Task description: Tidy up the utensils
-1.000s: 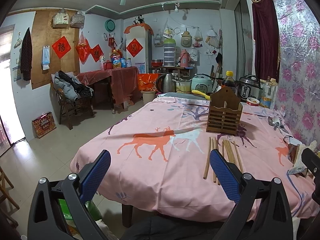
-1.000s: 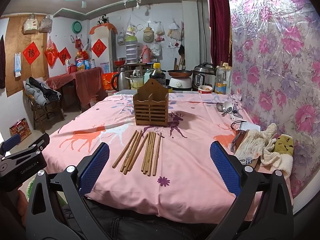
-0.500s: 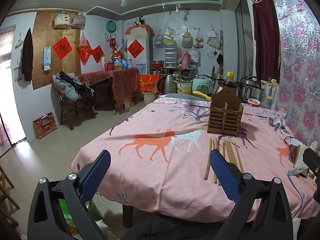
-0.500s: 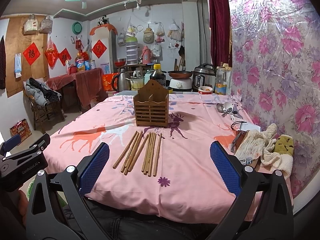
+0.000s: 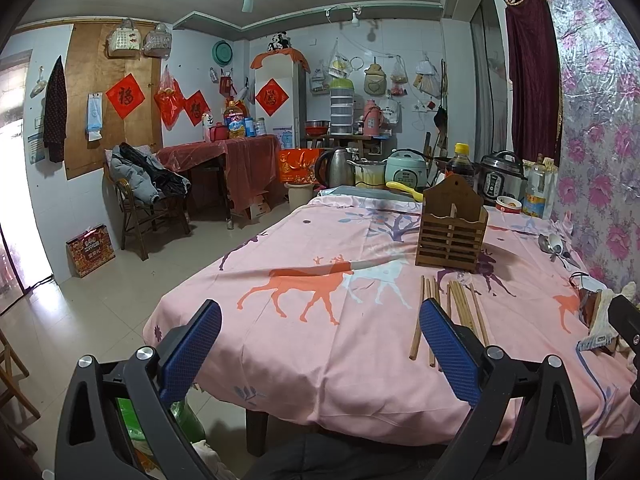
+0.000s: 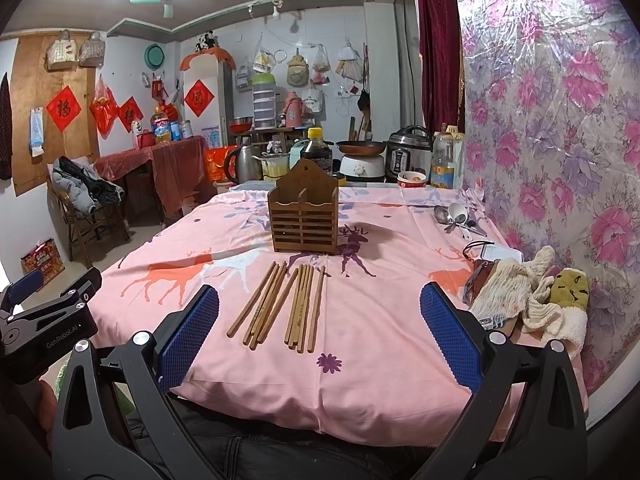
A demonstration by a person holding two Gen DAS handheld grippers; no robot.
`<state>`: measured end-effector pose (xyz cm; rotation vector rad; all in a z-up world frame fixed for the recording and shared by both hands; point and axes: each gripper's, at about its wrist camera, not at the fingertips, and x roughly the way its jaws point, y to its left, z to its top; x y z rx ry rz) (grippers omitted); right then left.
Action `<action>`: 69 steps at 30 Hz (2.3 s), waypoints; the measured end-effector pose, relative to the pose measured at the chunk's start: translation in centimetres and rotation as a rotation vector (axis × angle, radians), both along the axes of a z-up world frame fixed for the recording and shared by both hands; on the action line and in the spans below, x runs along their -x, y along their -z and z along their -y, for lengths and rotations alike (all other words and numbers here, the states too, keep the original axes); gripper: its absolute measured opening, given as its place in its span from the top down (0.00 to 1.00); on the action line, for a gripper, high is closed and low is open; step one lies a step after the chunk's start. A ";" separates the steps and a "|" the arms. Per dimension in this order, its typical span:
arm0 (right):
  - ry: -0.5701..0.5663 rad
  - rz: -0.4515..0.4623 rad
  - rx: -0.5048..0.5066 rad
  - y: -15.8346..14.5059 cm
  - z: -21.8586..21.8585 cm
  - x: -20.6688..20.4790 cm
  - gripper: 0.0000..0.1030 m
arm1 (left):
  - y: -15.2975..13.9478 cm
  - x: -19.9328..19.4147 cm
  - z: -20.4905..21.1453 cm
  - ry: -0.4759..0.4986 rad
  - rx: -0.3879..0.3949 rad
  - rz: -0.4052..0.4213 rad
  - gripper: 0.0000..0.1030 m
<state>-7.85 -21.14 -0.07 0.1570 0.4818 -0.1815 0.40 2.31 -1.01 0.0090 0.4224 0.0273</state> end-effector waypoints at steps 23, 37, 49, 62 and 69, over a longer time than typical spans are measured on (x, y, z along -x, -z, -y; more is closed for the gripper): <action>0.051 -0.144 -0.045 6.7 2.9 -4.0 0.07 | 6.5 -5.7 -1.8 0.079 -0.006 -0.269 0.05; 0.021 -0.234 -0.099 11.6 4.5 -7.6 0.07 | 12.1 -12.5 4.4 0.263 -0.091 -0.358 0.05; -0.002 -0.263 -0.094 13.9 4.9 -10.4 0.07 | 14.3 -17.4 6.9 0.338 -0.092 -0.372 0.40; -0.196 -0.329 -0.061 16.8 1.1 -13.1 0.54 | 14.3 -20.1 3.2 0.174 -0.033 -0.367 0.85; -0.194 -0.333 -0.115 17.3 1.9 -13.4 0.60 | 14.7 -19.7 4.0 0.160 -0.080 -0.330 0.81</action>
